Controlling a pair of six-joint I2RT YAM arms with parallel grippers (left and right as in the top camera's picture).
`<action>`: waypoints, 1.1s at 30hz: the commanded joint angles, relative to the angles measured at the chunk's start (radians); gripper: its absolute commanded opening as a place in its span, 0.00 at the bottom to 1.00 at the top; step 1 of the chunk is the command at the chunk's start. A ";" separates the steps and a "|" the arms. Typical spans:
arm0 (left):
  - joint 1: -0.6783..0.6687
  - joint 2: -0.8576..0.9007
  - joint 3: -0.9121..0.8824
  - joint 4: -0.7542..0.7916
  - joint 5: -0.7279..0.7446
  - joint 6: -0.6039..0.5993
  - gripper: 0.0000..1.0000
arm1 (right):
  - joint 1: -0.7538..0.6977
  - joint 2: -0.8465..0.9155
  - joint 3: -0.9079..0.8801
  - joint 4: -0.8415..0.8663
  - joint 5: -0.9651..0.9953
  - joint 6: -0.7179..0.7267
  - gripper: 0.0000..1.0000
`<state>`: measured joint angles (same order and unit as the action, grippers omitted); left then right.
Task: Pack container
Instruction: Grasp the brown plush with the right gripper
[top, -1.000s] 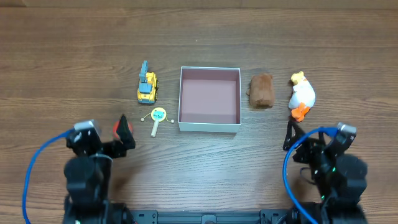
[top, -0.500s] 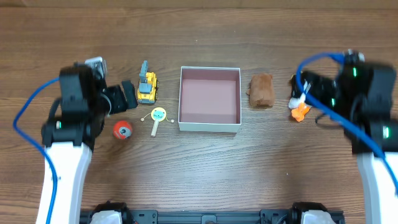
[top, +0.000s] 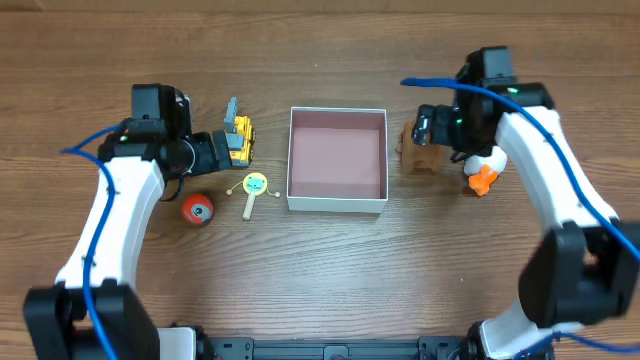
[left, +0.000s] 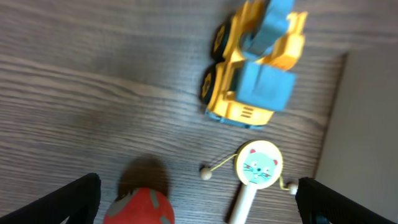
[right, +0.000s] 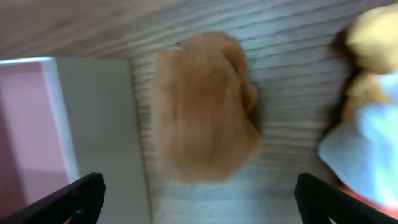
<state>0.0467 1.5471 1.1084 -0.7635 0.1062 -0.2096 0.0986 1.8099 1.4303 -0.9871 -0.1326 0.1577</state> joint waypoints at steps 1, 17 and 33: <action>0.005 0.064 0.020 -0.001 0.021 0.015 1.00 | 0.011 0.074 0.016 0.030 0.053 -0.006 1.00; 0.005 0.183 0.020 -0.001 0.021 0.015 1.00 | 0.013 0.210 0.010 0.096 0.027 -0.006 0.04; 0.005 0.183 0.020 0.005 0.021 0.015 1.00 | 0.239 -0.146 0.267 -0.203 0.034 0.274 0.04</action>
<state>0.0467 1.7210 1.1084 -0.7624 0.1131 -0.2073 0.2207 1.8057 1.6478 -1.1946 -0.0956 0.2863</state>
